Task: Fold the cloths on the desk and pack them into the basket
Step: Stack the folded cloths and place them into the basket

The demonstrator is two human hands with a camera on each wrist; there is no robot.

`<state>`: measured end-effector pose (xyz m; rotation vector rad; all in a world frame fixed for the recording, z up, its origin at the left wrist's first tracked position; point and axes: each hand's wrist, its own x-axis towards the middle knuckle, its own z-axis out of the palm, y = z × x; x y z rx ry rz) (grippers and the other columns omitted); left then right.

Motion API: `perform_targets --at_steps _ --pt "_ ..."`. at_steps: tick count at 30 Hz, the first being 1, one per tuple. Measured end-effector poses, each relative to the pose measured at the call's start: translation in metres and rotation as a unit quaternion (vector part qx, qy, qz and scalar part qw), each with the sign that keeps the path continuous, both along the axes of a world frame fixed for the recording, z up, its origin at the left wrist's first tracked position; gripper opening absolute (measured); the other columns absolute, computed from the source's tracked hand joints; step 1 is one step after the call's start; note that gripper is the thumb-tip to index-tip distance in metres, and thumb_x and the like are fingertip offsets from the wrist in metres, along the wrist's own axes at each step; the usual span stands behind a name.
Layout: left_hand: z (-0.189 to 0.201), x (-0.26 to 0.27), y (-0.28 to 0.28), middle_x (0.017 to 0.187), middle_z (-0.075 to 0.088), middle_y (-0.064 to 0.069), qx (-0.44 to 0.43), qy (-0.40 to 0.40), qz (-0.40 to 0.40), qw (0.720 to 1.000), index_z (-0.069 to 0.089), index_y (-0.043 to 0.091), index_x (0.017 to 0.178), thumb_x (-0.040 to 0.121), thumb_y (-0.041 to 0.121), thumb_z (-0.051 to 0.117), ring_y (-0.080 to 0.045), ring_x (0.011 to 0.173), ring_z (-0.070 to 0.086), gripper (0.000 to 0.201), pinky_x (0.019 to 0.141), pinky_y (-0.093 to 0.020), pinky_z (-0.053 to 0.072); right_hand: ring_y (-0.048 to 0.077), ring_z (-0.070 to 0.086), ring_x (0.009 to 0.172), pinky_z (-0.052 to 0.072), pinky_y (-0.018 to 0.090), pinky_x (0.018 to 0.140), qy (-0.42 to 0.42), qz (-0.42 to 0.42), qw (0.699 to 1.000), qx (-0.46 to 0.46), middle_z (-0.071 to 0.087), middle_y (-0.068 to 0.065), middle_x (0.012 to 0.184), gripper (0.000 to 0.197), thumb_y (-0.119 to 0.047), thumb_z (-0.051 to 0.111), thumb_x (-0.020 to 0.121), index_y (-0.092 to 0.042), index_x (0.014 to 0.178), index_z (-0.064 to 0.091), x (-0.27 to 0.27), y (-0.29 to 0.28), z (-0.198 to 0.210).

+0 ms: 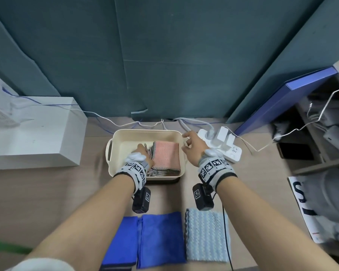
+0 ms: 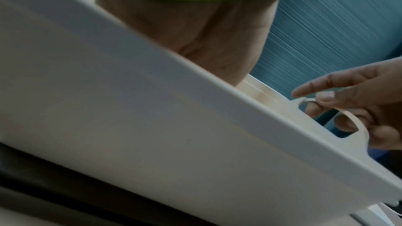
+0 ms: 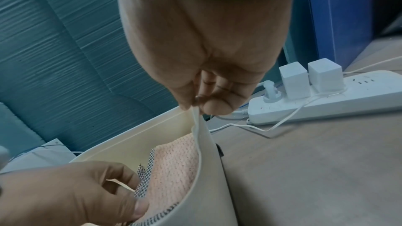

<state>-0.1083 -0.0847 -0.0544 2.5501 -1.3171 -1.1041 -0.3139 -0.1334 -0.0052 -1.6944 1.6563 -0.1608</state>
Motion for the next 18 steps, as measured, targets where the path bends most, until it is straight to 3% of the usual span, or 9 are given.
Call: perform_targets --at_steps 3,6,10,13,15,18 --pt "0.015 -0.001 0.002 0.111 0.061 -0.007 0.011 -0.065 -0.002 0.998 0.047 0.011 0.12 0.072 0.035 0.084 -0.025 0.095 0.063 0.065 0.072 -0.033 0.051 0.024 0.068 0.088 0.055 0.044 0.086 -0.027 -0.018 0.999 0.011 0.064 -0.009 0.097 0.035 -0.048 0.054 0.101 -0.032 0.131 0.047 -0.006 0.006 0.0" --pt "0.029 -0.002 0.008 0.12 0.051 -0.008 -0.045 -0.066 0.018 0.997 0.047 0.016 0.118 0.074 0.036 0.08 -0.027 0.097 0.06 0.058 0.073 -0.034 0.046 0.035 0.07 0.092 0.059 0.053 0.087 -0.045 -0.05 0.997 0.036 0.068 0.003 0.105 0.036 -0.06 0.05 0.094 -0.035 0.119 0.049 -0.024 0.012 -0.006" --pt "0.039 -0.016 0.037 0.118 0.051 -0.002 -0.192 -0.001 0.021 0.981 0.053 0.027 0.112 0.076 0.023 0.071 -0.023 0.091 0.06 0.041 0.082 -0.037 0.054 0.023 0.063 0.093 0.049 0.036 0.085 0.008 -0.033 0.999 0.026 0.063 0.006 0.115 0.028 -0.052 0.065 0.093 -0.028 0.106 0.059 -0.069 0.046 -0.013" --pt "0.047 -0.055 0.069 0.11 0.051 0.004 -0.269 0.023 -0.025 0.962 0.054 0.028 0.109 0.08 0.021 0.067 -0.021 0.09 0.061 0.032 0.084 -0.037 0.053 0.02 0.059 0.099 0.051 0.04 0.096 0.072 0.018 0.995 0.068 0.055 0.001 0.115 0.035 -0.055 0.073 0.083 -0.03 0.104 0.062 -0.11 0.084 -0.021" --pt "0.045 -0.079 0.09 0.108 0.054 0.001 -0.297 0.007 -0.069 0.952 0.056 0.026 0.107 0.081 0.02 0.067 -0.025 0.09 0.059 0.03 0.084 -0.04 0.05 0.021 0.06 0.099 0.055 0.042 0.093 0.114 0.07 0.987 0.091 0.052 -0.002 0.109 0.044 -0.061 0.076 0.075 -0.032 0.105 0.063 -0.124 0.105 -0.025" --pt "0.028 -0.122 0.127 0.111 0.056 -0.001 -0.266 -0.029 -0.156 0.951 0.056 0.027 0.109 0.079 0.029 0.068 -0.028 0.097 0.061 0.033 0.084 -0.041 0.05 0.018 0.052 0.107 0.051 0.037 0.088 0.136 0.126 0.979 0.081 0.046 -0.006 0.109 0.048 -0.052 0.08 0.075 -0.03 0.112 0.058 -0.148 0.141 -0.026"
